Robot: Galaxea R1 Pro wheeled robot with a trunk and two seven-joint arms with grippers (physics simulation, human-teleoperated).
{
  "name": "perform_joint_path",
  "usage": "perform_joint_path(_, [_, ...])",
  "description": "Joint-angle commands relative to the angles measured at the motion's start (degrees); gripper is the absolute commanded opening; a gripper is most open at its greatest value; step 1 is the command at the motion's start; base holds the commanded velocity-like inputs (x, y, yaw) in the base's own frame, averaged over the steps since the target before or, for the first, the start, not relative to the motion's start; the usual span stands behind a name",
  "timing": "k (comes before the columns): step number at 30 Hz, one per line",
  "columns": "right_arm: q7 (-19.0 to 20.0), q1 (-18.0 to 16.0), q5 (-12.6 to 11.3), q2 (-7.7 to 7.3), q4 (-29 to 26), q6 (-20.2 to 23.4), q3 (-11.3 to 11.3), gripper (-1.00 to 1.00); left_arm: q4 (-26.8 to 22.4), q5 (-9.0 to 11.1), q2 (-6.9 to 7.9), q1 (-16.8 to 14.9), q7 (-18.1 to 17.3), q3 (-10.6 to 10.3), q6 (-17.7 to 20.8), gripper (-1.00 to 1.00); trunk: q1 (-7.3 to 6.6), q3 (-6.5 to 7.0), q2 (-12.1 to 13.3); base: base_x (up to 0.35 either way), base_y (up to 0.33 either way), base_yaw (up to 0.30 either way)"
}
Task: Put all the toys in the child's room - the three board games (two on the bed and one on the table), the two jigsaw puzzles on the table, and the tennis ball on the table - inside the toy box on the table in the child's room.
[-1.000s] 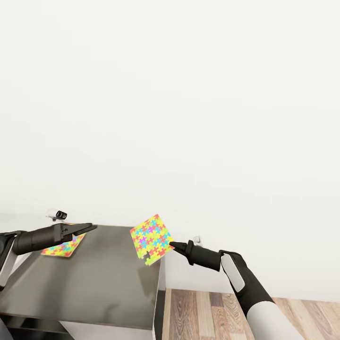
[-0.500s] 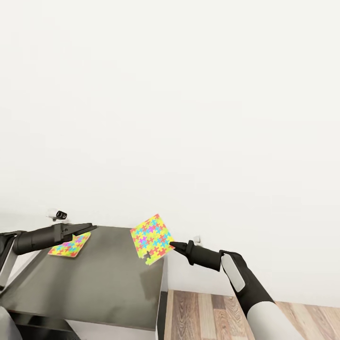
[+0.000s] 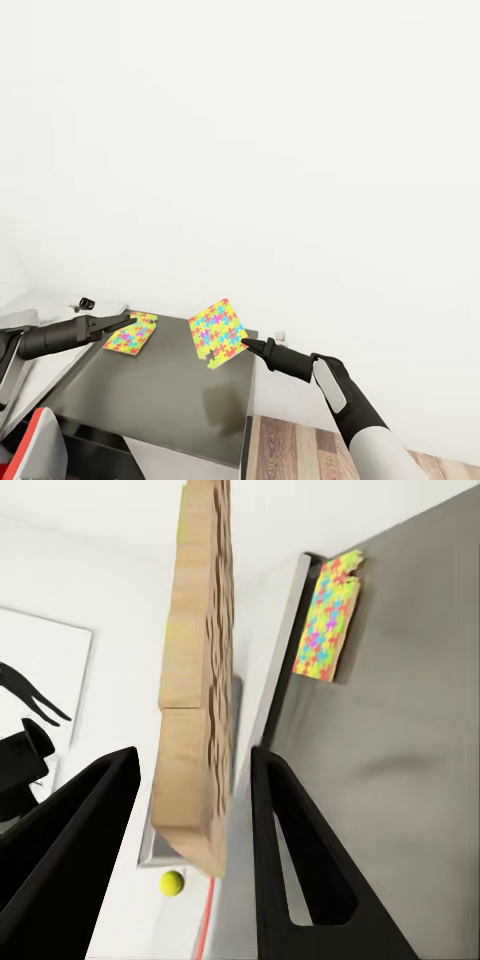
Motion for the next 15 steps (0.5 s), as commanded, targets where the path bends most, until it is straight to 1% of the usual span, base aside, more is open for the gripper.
perform_joint_path(1, [0.1,0.0,-0.1,0.02,0.0,0.2,-0.1,-1.0,0.0,-0.1,0.01,0.0,-0.2,0.0,0.6,1.0,-0.22,0.14,0.4,0.0,0.0,0.16])
perform_joint_path(5, [0.0,0.0,0.0,0.09,0.0,0.1,-0.1,-1.0,0.0,-0.1,-0.04,0.0,-0.2,0.0,0.6,1.0,-1.1,0.9,2.0,0.0,0.0,0.059])
perform_joint_path(11, [0.0,0.1,0.0,-0.12,0.0,-0.1,-0.2,-1.0,0.0,-0.1,-0.09,0.0,-0.2,0.0,0.6,1.0,-2.41,1.99,4.4,0.0,0.0,0.008])
perform_joint_path(15, [0.0,0.1,0.0,-0.01,0.0,-0.2,-0.2,-1.0,-0.1,-0.1,-0.09,0.0,-0.2,0.0,0.6,1.0,-3.29,2.7,6.0,0.0,0.0,0.0])
